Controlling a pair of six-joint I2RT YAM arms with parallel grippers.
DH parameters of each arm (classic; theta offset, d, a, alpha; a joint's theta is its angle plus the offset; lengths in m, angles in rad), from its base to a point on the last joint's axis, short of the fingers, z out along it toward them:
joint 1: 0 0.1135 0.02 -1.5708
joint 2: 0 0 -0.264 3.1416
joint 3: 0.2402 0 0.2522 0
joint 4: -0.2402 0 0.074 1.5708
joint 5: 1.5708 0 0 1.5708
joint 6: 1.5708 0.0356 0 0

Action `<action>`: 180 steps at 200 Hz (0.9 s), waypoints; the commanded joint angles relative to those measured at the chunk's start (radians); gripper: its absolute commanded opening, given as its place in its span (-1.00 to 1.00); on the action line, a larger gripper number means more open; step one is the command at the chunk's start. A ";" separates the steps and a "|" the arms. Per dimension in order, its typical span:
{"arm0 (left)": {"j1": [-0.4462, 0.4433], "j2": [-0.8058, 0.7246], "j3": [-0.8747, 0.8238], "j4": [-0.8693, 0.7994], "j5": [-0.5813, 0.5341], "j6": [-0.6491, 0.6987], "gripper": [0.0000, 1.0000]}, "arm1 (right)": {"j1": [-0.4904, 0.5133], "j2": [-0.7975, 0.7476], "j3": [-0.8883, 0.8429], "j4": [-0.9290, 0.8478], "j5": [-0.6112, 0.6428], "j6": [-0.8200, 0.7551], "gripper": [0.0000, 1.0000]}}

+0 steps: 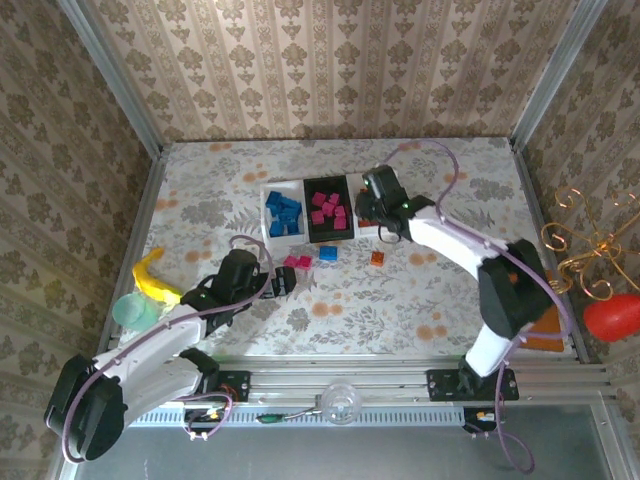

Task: Sort the legos into containers by color
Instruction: Place the lego in the container, then pick up the lego from the center of the table.

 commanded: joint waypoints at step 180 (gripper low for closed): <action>0.009 -0.011 -0.007 -0.012 -0.015 0.019 1.00 | 0.068 -0.066 -0.362 0.033 -0.025 0.098 0.58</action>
